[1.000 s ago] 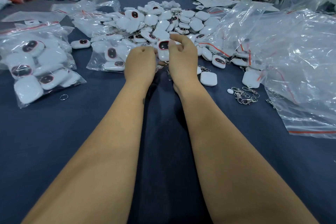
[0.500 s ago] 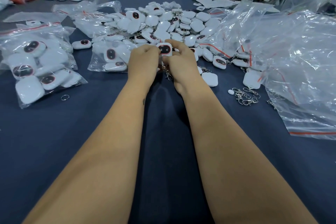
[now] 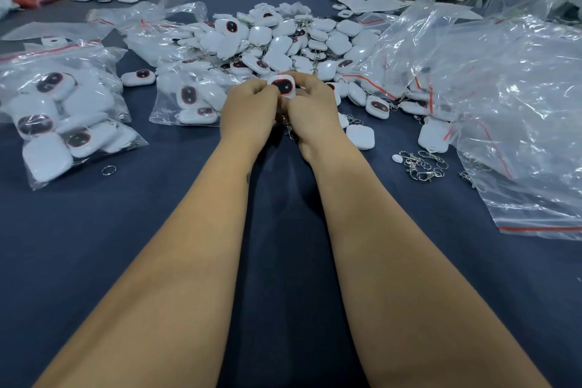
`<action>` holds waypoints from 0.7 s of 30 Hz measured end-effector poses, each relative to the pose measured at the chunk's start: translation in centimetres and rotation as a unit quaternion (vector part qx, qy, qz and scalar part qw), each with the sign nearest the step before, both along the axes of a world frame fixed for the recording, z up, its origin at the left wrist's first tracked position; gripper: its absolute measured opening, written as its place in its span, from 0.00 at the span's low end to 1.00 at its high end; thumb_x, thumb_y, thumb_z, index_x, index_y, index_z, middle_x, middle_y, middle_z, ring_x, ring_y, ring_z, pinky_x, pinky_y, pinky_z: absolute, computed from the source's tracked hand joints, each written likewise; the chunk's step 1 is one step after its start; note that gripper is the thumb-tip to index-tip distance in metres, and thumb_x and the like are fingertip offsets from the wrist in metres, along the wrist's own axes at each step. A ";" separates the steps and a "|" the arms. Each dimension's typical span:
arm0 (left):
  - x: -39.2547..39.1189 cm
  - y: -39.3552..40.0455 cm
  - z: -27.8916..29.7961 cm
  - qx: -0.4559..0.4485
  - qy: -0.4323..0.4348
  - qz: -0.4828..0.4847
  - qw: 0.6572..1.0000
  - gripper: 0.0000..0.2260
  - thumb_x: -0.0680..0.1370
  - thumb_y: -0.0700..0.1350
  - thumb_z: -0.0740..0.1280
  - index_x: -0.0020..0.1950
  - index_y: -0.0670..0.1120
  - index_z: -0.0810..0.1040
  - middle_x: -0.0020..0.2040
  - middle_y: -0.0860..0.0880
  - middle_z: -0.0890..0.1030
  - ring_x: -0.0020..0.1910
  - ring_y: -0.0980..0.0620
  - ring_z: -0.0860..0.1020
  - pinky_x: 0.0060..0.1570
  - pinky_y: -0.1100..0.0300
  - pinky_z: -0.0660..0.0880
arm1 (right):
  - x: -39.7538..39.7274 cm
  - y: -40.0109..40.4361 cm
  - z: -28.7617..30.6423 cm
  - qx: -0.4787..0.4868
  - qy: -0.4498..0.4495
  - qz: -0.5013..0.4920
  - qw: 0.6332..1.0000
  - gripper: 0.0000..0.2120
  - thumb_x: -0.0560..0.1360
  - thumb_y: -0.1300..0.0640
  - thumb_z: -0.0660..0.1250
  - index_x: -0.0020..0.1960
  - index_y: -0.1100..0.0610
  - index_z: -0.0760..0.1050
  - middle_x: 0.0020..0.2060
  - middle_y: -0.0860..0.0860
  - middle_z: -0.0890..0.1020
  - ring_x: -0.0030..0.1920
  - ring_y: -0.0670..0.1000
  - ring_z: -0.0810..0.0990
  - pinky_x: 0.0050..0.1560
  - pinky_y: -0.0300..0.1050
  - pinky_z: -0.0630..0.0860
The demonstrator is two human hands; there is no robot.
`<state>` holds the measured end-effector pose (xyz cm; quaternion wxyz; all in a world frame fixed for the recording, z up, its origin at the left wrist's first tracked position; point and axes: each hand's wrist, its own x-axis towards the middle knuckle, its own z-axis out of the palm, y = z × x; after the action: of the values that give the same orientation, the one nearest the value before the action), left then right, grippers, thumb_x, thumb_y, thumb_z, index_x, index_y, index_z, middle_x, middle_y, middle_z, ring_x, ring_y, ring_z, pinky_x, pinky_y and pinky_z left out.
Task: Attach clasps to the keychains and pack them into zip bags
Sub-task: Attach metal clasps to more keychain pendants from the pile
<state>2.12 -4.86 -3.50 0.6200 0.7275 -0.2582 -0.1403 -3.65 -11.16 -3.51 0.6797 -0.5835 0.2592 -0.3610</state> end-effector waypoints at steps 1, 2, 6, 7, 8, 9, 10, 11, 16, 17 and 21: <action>0.0 0.0 0.0 -0.001 0.004 0.000 1.000 0.04 0.65 0.47 0.60 0.30 0.49 0.71 0.29 0.52 0.72 0.34 0.48 0.69 0.39 0.52 0.67 | 0.0 0.0 0.0 0.001 0.002 0.000 1.000 0.13 0.75 0.73 0.62 0.55 0.61 0.77 0.43 0.59 0.82 0.40 0.54 0.79 0.42 0.46 0.78; 0.1 -0.1 0.0 0.000 0.006 0.002 1.000 0.04 0.65 0.47 0.60 0.30 0.49 0.71 0.28 0.52 0.72 0.34 0.48 0.68 0.39 0.52 0.67 | 0.0 -0.1 0.0 0.004 0.002 0.000 1.000 0.14 0.75 0.74 0.62 0.55 0.62 0.77 0.43 0.59 0.82 0.40 0.54 0.79 0.42 0.46 0.78; 0.3 -0.1 -0.2 0.011 -0.005 -0.003 1.000 0.05 0.67 0.46 0.61 0.33 0.48 0.75 0.31 0.50 0.75 0.35 0.47 0.71 0.40 0.50 0.70 | 0.0 0.0 0.1 0.008 0.000 0.003 1.000 0.14 0.75 0.74 0.62 0.56 0.62 0.76 0.40 0.57 0.82 0.38 0.52 0.79 0.39 0.42 0.78; 0.4 -0.1 -0.3 0.012 -0.009 -0.011 1.000 0.07 0.68 0.45 0.61 0.37 0.48 0.79 0.34 0.49 0.79 0.37 0.47 0.74 0.43 0.48 0.73 | -0.1 0.0 0.1 0.010 0.000 0.002 1.000 0.14 0.75 0.74 0.62 0.56 0.60 0.76 0.40 0.56 0.81 0.37 0.51 0.79 0.37 0.40 0.78; 0.4 -0.2 -0.4 0.015 -0.016 -0.019 1.000 0.09 0.70 0.44 0.61 0.42 0.48 0.81 0.39 0.48 0.82 0.40 0.46 0.77 0.47 0.46 0.76 | -0.1 0.1 0.1 0.013 0.000 0.001 1.000 0.14 0.75 0.73 0.62 0.55 0.59 0.75 0.41 0.55 0.81 0.37 0.50 0.80 0.35 0.39 0.77; 0.5 -0.2 -0.4 0.020 -0.023 -0.024 0.999 0.12 0.71 0.44 0.61 0.47 0.49 0.83 0.44 0.47 0.83 0.44 0.45 0.79 0.52 0.45 0.77 | -0.1 0.1 0.2 0.018 0.001 -0.001 1.000 0.14 0.75 0.73 0.62 0.54 0.58 0.75 0.41 0.55 0.81 0.38 0.50 0.80 0.34 0.38 0.77; 0.5 -0.1 -0.5 0.022 -0.028 -0.027 0.999 0.13 0.72 0.44 0.60 0.51 0.49 0.82 0.47 0.46 0.84 0.49 0.44 0.81 0.55 0.43 0.78 | -0.1 0.1 0.2 0.026 0.001 -0.001 1.000 0.14 0.75 0.73 0.62 0.53 0.57 0.75 0.42 0.55 0.82 0.38 0.50 0.80 0.34 0.38 0.76; 0.4 -0.1 -0.5 0.021 -0.030 -0.030 0.999 0.13 0.74 0.44 0.60 0.52 0.50 0.82 0.49 0.46 0.84 0.51 0.43 0.81 0.57 0.42 0.77 | -0.2 0.1 0.4 0.036 0.001 0.001 0.999 0.14 0.75 0.73 0.60 0.53 0.57 0.76 0.44 0.57 0.82 0.39 0.51 0.79 0.33 0.38 0.76; 0.0 0.1 -0.3 0.016 -0.014 -0.028 0.999 0.13 0.70 0.47 0.60 0.49 0.54 0.82 0.44 0.49 0.83 0.46 0.44 0.81 0.55 0.41 0.78 | -0.4 0.2 0.8 0.070 -0.028 0.006 0.997 0.14 0.76 0.72 0.56 0.47 0.57 0.76 0.43 0.57 0.81 0.37 0.50 0.78 0.28 0.34 0.74; -0.1 0.2 -0.2 0.013 -0.006 -0.024 1.000 0.14 0.68 0.47 0.60 0.48 0.54 0.82 0.42 0.50 0.82 0.43 0.46 0.79 0.54 0.42 0.78 | -0.5 0.2 0.8 0.067 -0.030 0.006 0.997 0.14 0.77 0.71 0.56 0.47 0.56 0.76 0.44 0.57 0.81 0.38 0.50 0.79 0.29 0.34 0.74; -0.2 0.3 0.1 0.006 0.013 -0.024 1.000 0.14 0.67 0.47 0.61 0.47 0.56 0.82 0.41 0.51 0.82 0.41 0.49 0.79 0.54 0.42 0.78 | -0.5 0.1 0.6 0.042 -0.014 0.011 0.999 0.14 0.79 0.69 0.56 0.45 0.54 0.76 0.48 0.57 0.81 0.45 0.53 0.79 0.33 0.37 0.74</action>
<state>1.91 -4.54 -3.44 0.6151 0.7230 -0.2670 -0.1662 -4.11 -11.04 -2.89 0.7113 -0.5517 0.2583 -0.3507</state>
